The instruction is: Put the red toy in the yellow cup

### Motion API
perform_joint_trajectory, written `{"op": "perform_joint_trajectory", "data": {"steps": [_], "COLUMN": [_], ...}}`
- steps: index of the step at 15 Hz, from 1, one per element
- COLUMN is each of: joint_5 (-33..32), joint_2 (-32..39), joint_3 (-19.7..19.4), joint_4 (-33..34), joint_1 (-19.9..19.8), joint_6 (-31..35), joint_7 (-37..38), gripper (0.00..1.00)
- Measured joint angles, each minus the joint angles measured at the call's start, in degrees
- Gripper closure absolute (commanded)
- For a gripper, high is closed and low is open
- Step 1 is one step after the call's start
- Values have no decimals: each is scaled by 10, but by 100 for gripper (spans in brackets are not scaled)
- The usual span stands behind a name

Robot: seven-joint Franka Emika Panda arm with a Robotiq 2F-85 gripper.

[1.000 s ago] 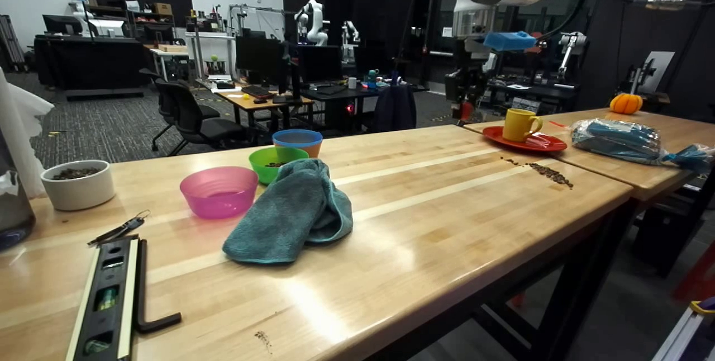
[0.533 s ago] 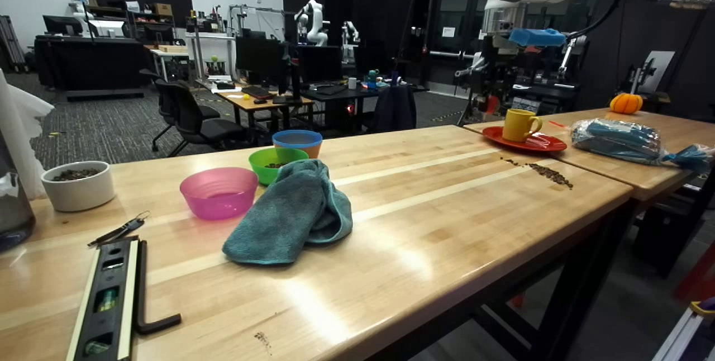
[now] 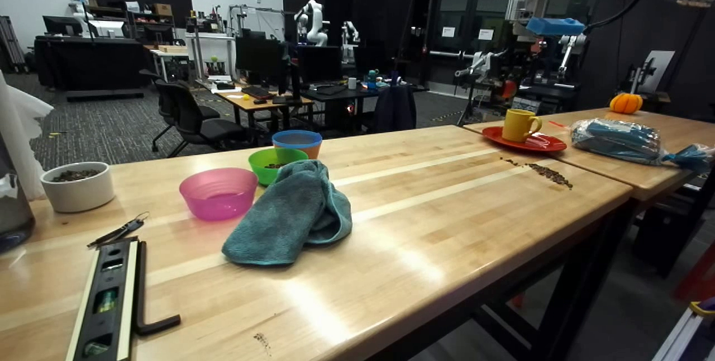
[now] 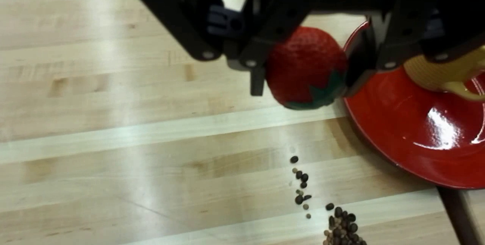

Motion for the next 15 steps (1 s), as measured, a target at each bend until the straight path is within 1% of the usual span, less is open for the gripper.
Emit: {"op": "perform_joint_trajectory", "data": {"steps": [4,9,15], "joint_5": [0,1,21], "joint_2": [47,122,205], "joint_3": [-12,-23,-29], "joint_4": [67,160,262], "joint_1": [-13,-39,-82], "joint_6": [-2,-12,-59], "joint_7": [-3,-8,-9], "gripper": [74,74,74]}}
